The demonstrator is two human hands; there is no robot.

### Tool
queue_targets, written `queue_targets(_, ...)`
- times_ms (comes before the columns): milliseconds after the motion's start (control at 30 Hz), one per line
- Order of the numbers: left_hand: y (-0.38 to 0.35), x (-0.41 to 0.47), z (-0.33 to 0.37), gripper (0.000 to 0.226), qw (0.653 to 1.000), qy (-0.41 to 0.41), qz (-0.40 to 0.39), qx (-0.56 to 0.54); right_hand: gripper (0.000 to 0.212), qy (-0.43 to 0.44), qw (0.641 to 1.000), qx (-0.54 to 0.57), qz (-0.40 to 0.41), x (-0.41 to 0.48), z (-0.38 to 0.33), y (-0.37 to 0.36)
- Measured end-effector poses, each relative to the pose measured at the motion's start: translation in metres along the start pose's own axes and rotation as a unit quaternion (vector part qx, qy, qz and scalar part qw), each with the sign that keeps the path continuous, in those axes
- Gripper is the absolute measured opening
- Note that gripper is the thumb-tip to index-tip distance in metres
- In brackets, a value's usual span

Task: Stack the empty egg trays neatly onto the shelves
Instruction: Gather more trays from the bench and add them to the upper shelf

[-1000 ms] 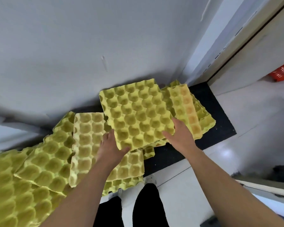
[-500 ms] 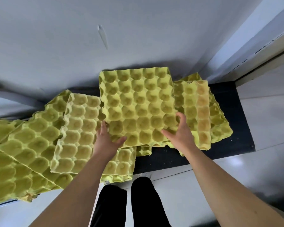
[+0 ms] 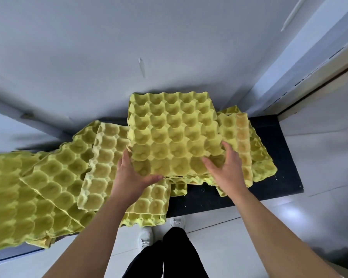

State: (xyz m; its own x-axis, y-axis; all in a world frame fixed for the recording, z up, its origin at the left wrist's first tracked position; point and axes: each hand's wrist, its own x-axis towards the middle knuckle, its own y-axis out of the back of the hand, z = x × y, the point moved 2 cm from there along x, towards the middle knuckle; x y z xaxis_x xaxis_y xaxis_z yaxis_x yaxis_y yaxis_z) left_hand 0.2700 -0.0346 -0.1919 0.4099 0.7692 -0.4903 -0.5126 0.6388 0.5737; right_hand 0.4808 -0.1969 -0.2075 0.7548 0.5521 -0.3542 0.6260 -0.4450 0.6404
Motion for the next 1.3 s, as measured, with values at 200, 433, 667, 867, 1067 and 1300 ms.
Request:
queue_targets(200,0.066,-0.048,0.008,0.125,0.997,-0.057,0.038,-0.034,0.089,0.042,0.999,0.016,0.024,-0.068,-0.056,0.014)
queue_targets(433,0.148,-0.117,0.011,0.116,0.986,-0.094,0.117,-0.079,0.090,0.106,0.994,0.000,0.025,-0.134,-0.122,0.020)
queue_targets(667,0.207,-0.198,-0.001,0.106,0.958,-0.101,0.235,-0.131,0.085,0.215,0.976,-0.017,0.014,-0.180,-0.195,0.026)
queue_targets(867,0.256,-0.273,-0.034,0.108,0.919,-0.094,0.344,-0.168,0.088,0.312,0.949,-0.027,-0.024,-0.237,-0.259,0.012)
queue_targets(1067,0.319,-0.350,-0.067,0.108,0.871,-0.123,0.431,-0.201,0.084,0.399,0.915,0.011,-0.050,-0.311,-0.324,-0.008)
queue_targets(1300,0.421,-0.432,-0.123,0.101,0.819,-0.160,0.515,-0.199,0.079,0.494,0.867,0.059,-0.033,-0.411,-0.418,-0.052)
